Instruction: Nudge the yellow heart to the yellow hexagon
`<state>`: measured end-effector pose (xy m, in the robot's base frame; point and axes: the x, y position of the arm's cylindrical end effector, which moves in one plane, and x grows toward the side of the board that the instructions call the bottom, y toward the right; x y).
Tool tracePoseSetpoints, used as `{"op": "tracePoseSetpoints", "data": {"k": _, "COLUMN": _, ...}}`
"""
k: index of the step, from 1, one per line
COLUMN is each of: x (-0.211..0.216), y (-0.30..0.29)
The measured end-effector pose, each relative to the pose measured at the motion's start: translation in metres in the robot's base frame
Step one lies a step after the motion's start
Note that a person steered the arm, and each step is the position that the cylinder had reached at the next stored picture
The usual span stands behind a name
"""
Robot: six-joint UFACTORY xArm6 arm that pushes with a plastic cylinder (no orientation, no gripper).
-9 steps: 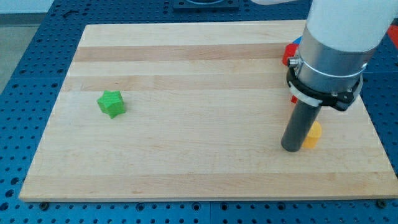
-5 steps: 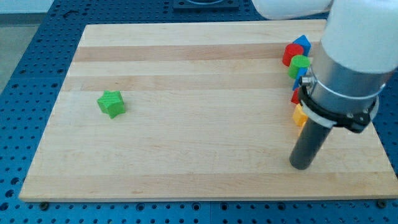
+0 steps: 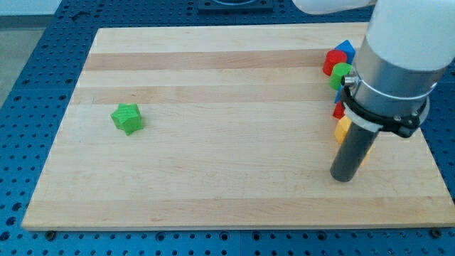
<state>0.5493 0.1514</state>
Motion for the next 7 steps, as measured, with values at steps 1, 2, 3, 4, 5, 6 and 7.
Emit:
{"op": "tracePoseSetpoints", "data": {"k": 1, "x": -0.01, "y": 0.0}}
{"op": "tracePoseSetpoints", "data": {"k": 2, "x": -0.009, "y": 0.0}}
{"op": "tracePoseSetpoints", "data": {"k": 3, "x": 0.005, "y": 0.009}}
{"op": "tracePoseSetpoints", "data": {"k": 4, "x": 0.019, "y": 0.022}}
{"op": "tracePoseSetpoints", "data": {"k": 5, "x": 0.021, "y": 0.027}}
{"op": "tracePoseSetpoints", "data": {"k": 6, "x": 0.011, "y": 0.027}}
{"op": "tracePoseSetpoints", "data": {"k": 7, "x": 0.001, "y": 0.032}}
